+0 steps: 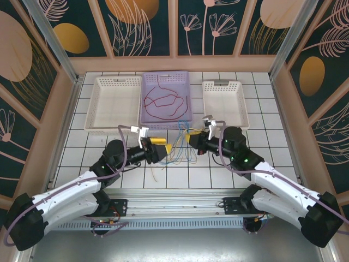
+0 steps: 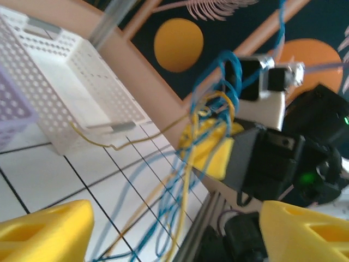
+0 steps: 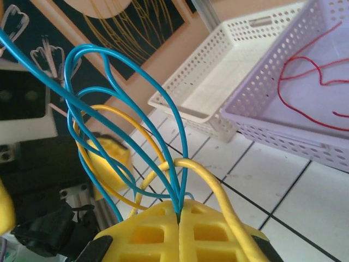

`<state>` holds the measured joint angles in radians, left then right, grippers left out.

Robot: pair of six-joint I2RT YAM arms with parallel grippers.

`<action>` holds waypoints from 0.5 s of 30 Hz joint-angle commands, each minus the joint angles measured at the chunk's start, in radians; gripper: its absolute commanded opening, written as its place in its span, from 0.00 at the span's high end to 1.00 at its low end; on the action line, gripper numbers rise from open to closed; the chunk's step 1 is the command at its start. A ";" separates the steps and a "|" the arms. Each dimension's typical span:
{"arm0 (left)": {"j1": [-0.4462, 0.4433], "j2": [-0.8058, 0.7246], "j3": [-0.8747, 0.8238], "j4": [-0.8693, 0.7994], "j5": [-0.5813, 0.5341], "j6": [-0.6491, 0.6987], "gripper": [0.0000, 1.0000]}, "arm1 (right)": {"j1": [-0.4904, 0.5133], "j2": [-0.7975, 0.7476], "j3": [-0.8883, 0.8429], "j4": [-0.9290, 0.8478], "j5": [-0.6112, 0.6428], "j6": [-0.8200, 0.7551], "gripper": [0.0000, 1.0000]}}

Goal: Untangle the cables

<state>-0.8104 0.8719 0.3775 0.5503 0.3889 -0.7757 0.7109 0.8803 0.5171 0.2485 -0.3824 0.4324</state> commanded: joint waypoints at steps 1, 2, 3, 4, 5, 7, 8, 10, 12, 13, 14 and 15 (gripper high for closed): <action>-0.061 -0.002 -0.002 0.005 -0.004 0.045 0.28 | -0.010 0.009 0.058 -0.031 0.046 0.044 1.00; -0.079 -0.007 0.002 -0.023 -0.029 0.062 0.28 | -0.010 0.011 0.066 -0.047 0.057 0.046 1.00; -0.096 -0.012 0.007 -0.057 -0.056 0.081 0.29 | -0.010 0.016 0.078 -0.068 0.071 0.048 1.00; -0.110 -0.017 0.013 -0.090 -0.082 0.097 0.30 | -0.009 0.019 0.090 -0.090 0.085 0.052 1.00; -0.120 -0.019 0.018 -0.123 -0.111 0.110 0.31 | -0.010 0.022 0.100 -0.107 0.091 0.053 1.00; -0.135 -0.012 0.036 -0.199 -0.181 0.136 0.34 | -0.010 0.032 0.122 -0.140 0.099 0.061 1.00; -0.141 -0.006 0.041 -0.224 -0.206 0.149 0.35 | -0.010 0.035 0.131 -0.154 0.104 0.064 1.00; -0.147 0.012 0.047 -0.272 -0.283 0.157 0.38 | -0.008 0.038 0.145 -0.174 0.109 0.067 1.00; -0.148 0.025 0.047 -0.289 -0.334 0.159 0.37 | -0.008 0.034 0.147 -0.177 0.108 0.069 1.00; -0.148 0.027 0.044 -0.285 -0.358 0.157 0.37 | -0.009 0.033 0.148 -0.179 0.106 0.071 1.00; -0.147 0.028 0.043 -0.282 -0.377 0.158 0.37 | -0.009 0.032 0.149 -0.181 0.103 0.072 1.00; -0.148 0.031 0.044 -0.275 -0.390 0.159 0.35 | -0.008 0.033 0.150 -0.182 0.097 0.073 1.00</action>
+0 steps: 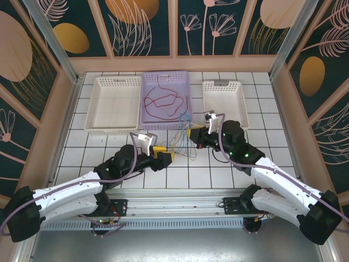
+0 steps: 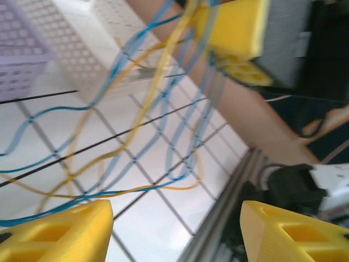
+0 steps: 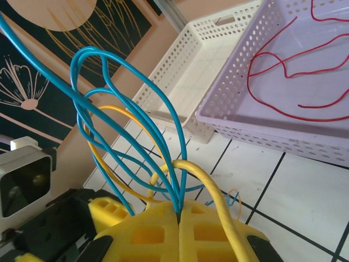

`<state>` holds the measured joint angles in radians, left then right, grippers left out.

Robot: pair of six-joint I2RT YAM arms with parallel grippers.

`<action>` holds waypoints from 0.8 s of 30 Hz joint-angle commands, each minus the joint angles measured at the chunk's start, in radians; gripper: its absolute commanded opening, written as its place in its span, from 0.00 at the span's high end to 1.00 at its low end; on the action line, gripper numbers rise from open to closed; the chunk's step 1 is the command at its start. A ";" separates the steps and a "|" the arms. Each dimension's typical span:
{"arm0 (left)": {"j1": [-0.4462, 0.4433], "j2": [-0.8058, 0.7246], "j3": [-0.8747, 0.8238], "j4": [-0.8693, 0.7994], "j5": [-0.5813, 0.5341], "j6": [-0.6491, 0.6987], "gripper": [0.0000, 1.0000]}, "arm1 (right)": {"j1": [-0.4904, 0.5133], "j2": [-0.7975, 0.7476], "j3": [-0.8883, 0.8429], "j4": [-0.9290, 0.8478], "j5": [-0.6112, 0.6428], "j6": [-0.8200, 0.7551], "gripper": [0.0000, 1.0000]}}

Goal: Untangle the cables

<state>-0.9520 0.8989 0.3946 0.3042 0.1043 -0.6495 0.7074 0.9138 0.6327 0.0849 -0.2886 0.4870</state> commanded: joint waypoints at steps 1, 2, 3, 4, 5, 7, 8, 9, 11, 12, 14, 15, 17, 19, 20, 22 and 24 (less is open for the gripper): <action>-0.006 0.009 0.031 -0.020 -0.114 0.037 0.32 | -0.003 0.000 0.035 -0.018 -0.004 0.020 1.00; -0.007 0.017 0.032 -0.012 -0.120 0.039 0.30 | -0.003 0.001 0.036 -0.017 -0.009 0.022 1.00; -0.006 0.027 0.038 0.000 -0.117 0.045 0.29 | -0.002 0.002 0.035 -0.015 -0.015 0.025 1.00; -0.006 0.041 0.045 0.017 -0.108 0.048 0.29 | -0.001 0.004 0.036 -0.013 -0.021 0.026 1.00; -0.006 0.058 0.050 0.031 -0.099 0.050 0.28 | 0.001 0.005 0.038 -0.013 -0.024 0.027 1.00; -0.006 0.092 0.060 0.067 -0.066 0.048 0.27 | 0.007 0.011 0.040 -0.016 -0.024 0.025 1.00; -0.006 0.105 0.066 0.081 -0.052 0.047 0.26 | 0.008 0.014 0.042 -0.019 -0.024 0.024 1.00; -0.007 0.117 0.067 0.097 -0.035 0.048 0.26 | 0.010 0.018 0.042 -0.020 -0.024 0.024 1.00; -0.009 0.135 0.077 0.112 -0.008 0.051 0.26 | 0.013 0.023 0.042 -0.019 -0.023 0.026 1.00; -0.010 0.145 0.082 0.110 -0.009 0.052 0.26 | 0.014 0.028 0.042 -0.017 -0.026 0.028 1.00; -0.012 0.155 0.090 0.110 -0.011 0.060 0.27 | 0.020 0.032 0.042 -0.015 -0.026 0.028 1.00; -0.012 0.158 0.092 0.109 -0.011 0.062 0.27 | 0.023 0.036 0.042 -0.013 -0.025 0.028 1.00; -0.013 0.162 0.095 0.111 -0.016 0.063 0.29 | 0.026 0.042 0.042 -0.011 -0.026 0.028 1.00; -0.014 0.169 0.099 0.108 -0.029 0.068 0.32 | 0.028 0.049 0.042 -0.005 -0.033 0.033 1.00; -0.014 0.174 0.101 0.103 -0.038 0.069 0.34 | 0.030 0.051 0.042 0.000 -0.038 0.035 1.00; -0.014 0.184 0.105 0.103 -0.042 0.074 0.38 | 0.036 0.053 0.042 0.001 -0.037 0.036 1.00; -0.014 0.195 0.109 0.101 -0.041 0.076 0.43 | 0.041 0.054 0.042 0.003 -0.040 0.038 1.00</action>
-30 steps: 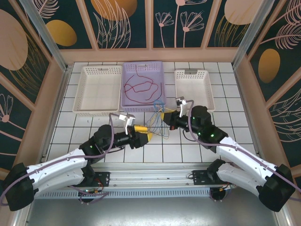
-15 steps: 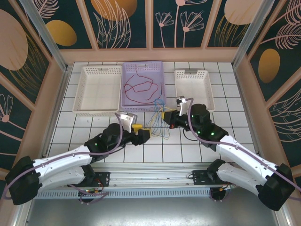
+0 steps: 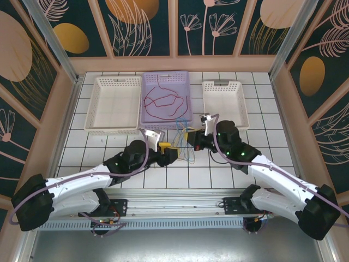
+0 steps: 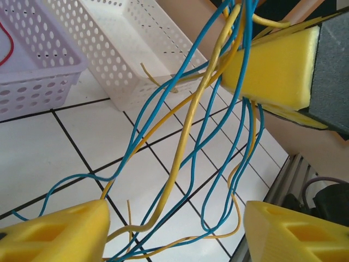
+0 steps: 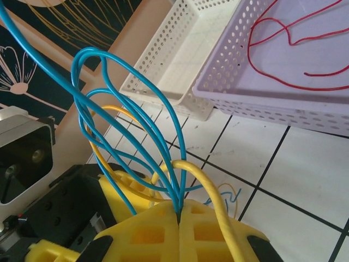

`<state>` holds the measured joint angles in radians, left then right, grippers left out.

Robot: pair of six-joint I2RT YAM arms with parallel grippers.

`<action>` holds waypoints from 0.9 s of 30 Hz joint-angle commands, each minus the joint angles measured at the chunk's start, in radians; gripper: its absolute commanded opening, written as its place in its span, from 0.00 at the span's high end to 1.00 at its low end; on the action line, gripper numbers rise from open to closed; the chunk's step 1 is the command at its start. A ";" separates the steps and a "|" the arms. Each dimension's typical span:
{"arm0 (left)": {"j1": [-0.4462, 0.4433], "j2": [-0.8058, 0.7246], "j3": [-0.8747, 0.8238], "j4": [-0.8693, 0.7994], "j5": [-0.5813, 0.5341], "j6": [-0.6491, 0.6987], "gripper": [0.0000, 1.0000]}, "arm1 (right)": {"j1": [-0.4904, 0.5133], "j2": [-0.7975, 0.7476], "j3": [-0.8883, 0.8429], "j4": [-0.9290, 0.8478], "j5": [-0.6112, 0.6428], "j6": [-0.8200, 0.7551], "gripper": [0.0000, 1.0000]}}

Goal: Untangle the cables

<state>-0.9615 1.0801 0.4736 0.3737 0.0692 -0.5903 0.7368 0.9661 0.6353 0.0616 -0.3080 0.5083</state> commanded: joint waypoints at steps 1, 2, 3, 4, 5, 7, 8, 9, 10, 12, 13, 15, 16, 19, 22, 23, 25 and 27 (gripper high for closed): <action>-0.004 0.019 0.031 0.034 -0.006 0.017 0.45 | 0.013 0.002 0.041 0.027 -0.023 0.019 1.00; -0.005 0.022 0.031 0.034 -0.005 0.019 0.48 | 0.015 0.000 0.041 0.029 -0.026 0.019 1.00; -0.003 0.026 0.032 0.037 -0.007 0.021 0.48 | 0.019 0.001 0.041 0.030 -0.028 0.021 1.00; -0.004 0.030 0.033 0.035 -0.008 0.024 0.50 | 0.019 0.000 0.042 0.029 -0.027 0.021 1.00; -0.006 0.035 0.037 0.030 -0.012 0.029 0.52 | 0.022 0.000 0.043 0.028 -0.026 0.022 1.00; -0.005 0.040 0.040 0.027 -0.014 0.032 0.56 | 0.025 0.000 0.046 0.026 -0.027 0.022 1.00; -0.004 0.041 0.041 0.026 -0.014 0.033 0.59 | 0.026 -0.001 0.047 0.026 -0.026 0.023 1.00; -0.004 0.038 0.041 0.024 -0.017 0.035 0.61 | 0.027 -0.002 0.047 0.024 -0.024 0.021 1.00; -0.004 0.033 0.040 0.023 -0.019 0.035 0.63 | 0.027 -0.002 0.047 0.022 -0.022 0.019 1.00; -0.005 0.017 0.039 0.016 -0.026 0.038 0.66 | 0.027 -0.002 0.045 0.017 -0.015 0.018 1.00; -0.004 0.010 0.037 0.012 -0.027 0.040 0.68 | 0.027 0.000 0.043 0.016 -0.011 0.016 1.00; -0.004 -0.006 0.037 0.001 -0.026 0.042 0.73 | 0.027 0.002 0.039 0.011 -0.001 0.015 1.00; -0.004 -0.012 0.036 -0.003 -0.026 0.044 0.75 | 0.027 0.004 0.038 0.011 0.001 0.015 1.00; -0.004 -0.022 0.032 -0.012 -0.015 0.045 0.81 | 0.027 0.009 0.033 0.017 0.001 0.019 1.00; -0.004 -0.028 0.030 -0.018 -0.011 0.044 0.85 | 0.027 0.014 0.033 0.012 0.011 0.017 1.00; -0.004 -0.032 0.028 -0.019 -0.010 0.044 0.88 | 0.027 0.014 0.033 0.011 0.015 0.016 1.00; -0.004 -0.039 0.026 -0.022 -0.008 0.046 0.92 | 0.026 0.021 0.035 0.008 0.015 0.016 1.00; -0.004 -0.041 0.026 -0.024 -0.003 0.048 0.95 | 0.026 0.024 0.036 0.007 0.018 0.016 1.00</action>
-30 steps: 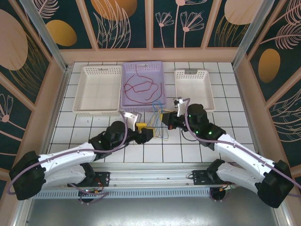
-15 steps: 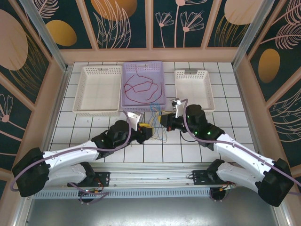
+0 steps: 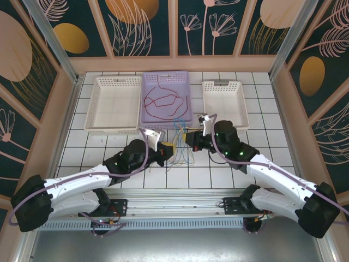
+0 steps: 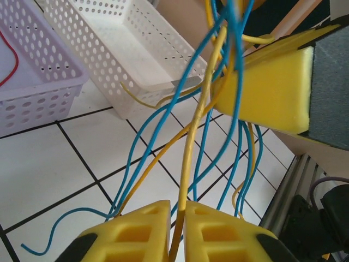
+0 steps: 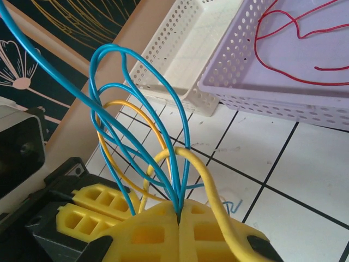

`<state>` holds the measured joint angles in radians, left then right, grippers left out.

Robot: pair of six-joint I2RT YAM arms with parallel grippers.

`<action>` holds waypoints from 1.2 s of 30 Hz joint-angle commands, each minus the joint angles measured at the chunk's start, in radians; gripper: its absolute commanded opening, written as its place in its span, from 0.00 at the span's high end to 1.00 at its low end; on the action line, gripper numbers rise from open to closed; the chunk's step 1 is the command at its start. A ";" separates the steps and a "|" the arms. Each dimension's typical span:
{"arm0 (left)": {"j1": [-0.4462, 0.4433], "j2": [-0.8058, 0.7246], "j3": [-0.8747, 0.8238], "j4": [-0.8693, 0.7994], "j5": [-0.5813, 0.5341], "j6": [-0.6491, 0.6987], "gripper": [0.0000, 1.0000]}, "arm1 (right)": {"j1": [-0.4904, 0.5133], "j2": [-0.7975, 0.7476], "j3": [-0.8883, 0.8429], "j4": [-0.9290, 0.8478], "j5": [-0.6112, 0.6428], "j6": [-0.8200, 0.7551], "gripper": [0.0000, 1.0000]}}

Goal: Untangle the cables

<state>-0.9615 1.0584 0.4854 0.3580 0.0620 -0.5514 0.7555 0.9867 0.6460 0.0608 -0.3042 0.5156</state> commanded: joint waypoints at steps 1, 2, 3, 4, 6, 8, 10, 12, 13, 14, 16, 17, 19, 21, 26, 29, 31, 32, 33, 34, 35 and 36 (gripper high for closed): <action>-0.004 -0.021 0.014 -0.011 0.004 0.009 0.98 | 0.007 0.006 0.026 0.006 0.014 0.011 1.00; -0.005 -0.020 0.013 -0.010 0.006 0.011 1.00 | 0.008 0.005 0.026 0.007 0.015 0.011 1.00; -0.003 -0.020 0.013 -0.011 0.010 0.011 1.00 | 0.007 0.007 0.026 0.007 0.017 0.011 1.00; -0.005 -0.021 0.013 -0.012 0.010 0.013 1.00 | 0.007 0.007 0.026 0.006 0.020 0.012 1.00; -0.004 -0.024 0.009 -0.013 0.011 0.011 1.00 | 0.007 0.008 0.026 0.004 0.025 0.012 1.00; -0.004 -0.033 0.007 -0.016 0.012 0.011 1.00 | 0.006 0.010 0.025 -0.005 0.037 0.011 1.00; -0.004 -0.054 0.003 -0.024 0.013 0.010 1.00 | 0.002 0.015 0.024 -0.022 0.062 0.012 1.00; -0.005 -0.095 0.000 -0.041 0.007 0.009 1.00 | -0.013 0.023 0.018 -0.041 0.088 0.020 1.00; -0.004 -0.118 -0.004 -0.048 0.005 0.007 1.00 | -0.022 0.028 0.013 -0.046 0.093 0.023 1.00; -0.005 -0.149 -0.006 -0.060 0.000 0.008 1.00 | -0.036 0.033 0.004 -0.050 0.098 0.031 1.00; -0.004 -0.212 -0.011 -0.087 -0.016 0.004 1.00 | -0.066 0.042 -0.017 -0.048 0.088 0.040 1.00; -0.004 -0.245 -0.013 -0.105 -0.024 0.003 1.00 | -0.079 0.044 -0.030 -0.044 0.082 0.048 1.00; -0.005 -0.303 -0.011 -0.141 -0.044 0.002 1.00 | -0.099 0.044 -0.054 -0.032 0.077 0.055 1.00; -0.005 -0.362 -0.003 -0.186 -0.070 0.002 1.00 | -0.117 0.044 -0.076 -0.022 0.073 0.060 1.00; -0.004 -0.490 0.033 -0.300 -0.147 0.019 1.00 | -0.148 0.041 -0.127 0.001 0.060 0.070 1.00; -0.004 -0.553 0.077 -0.371 -0.206 0.043 1.00 | -0.161 0.036 -0.151 0.006 0.059 0.070 1.00; -0.005 -0.585 0.106 -0.412 -0.241 0.056 1.00 | -0.169 0.033 -0.165 0.003 0.062 0.067 1.00; -0.004 -0.600 0.120 -0.432 -0.256 0.064 1.00 | -0.176 0.031 -0.171 0.001 0.065 0.067 1.00; -0.005 -0.612 0.135 -0.451 -0.270 0.072 1.00 | -0.182 0.030 -0.178 0.001 0.064 0.066 1.00; -0.004 -0.618 0.148 -0.463 -0.282 0.077 1.00 | -0.187 0.029 -0.184 0.005 0.061 0.066 1.00; -0.004 -0.626 0.159 -0.478 -0.289 0.084 1.00 | -0.190 0.025 -0.191 0.007 0.059 0.066 1.00; -0.003 -0.630 0.170 -0.489 -0.297 0.089 1.00 | -0.195 0.024 -0.194 0.007 0.059 0.066 1.00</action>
<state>-0.9615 0.4438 0.6125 -0.0696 -0.1707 -0.5034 0.5751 1.0245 0.4694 0.0475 -0.2546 0.5652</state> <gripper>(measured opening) 0.038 0.042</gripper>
